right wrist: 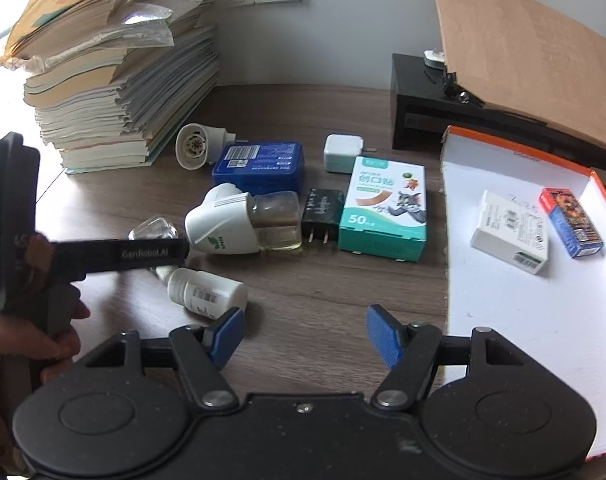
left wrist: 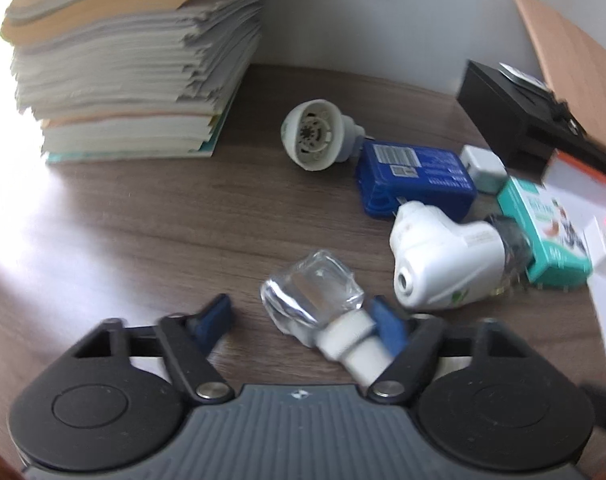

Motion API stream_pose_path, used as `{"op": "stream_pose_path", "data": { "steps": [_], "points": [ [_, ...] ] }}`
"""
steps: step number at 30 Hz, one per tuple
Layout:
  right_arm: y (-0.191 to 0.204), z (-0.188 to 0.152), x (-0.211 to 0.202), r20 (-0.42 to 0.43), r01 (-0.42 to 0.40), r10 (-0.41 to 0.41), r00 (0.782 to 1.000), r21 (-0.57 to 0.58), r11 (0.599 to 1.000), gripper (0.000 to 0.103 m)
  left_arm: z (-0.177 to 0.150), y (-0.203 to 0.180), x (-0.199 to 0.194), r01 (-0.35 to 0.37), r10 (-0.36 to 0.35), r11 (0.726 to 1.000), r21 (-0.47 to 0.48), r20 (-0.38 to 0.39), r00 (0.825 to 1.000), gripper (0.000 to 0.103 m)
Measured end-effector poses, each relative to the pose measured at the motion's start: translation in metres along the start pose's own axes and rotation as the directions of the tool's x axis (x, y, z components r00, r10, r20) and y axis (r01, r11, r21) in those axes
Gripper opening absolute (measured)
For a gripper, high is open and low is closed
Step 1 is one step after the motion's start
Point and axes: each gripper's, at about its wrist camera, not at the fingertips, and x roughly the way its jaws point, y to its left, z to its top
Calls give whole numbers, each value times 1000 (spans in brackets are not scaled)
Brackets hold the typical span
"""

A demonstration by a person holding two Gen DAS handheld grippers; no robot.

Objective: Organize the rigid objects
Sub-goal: 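Grasp the glass bottle by its white cap with left tool while right tool grasps the pill bottle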

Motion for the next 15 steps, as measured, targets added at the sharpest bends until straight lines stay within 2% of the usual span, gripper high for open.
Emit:
{"op": "stream_pose_path", "data": {
  "steps": [2, 7, 15],
  "points": [
    [5, 1, 5, -5, -19, 19, 1000, 5, 1000, 80, -1, 3, -2, 13, -13, 1000, 22, 6, 1000, 46],
    [26, 2, 15, -20, -58, 58, 998, -30, 998, 80, -2, 18, -6, 74, -74, 997, 7, 14, 997, 45],
    [43, 9, 32, -22, -93, 92, 995, -39, 995, 80, -6, 33, -15, 69, -69, 997, -18, 34, 997, 45]
  ]
}}
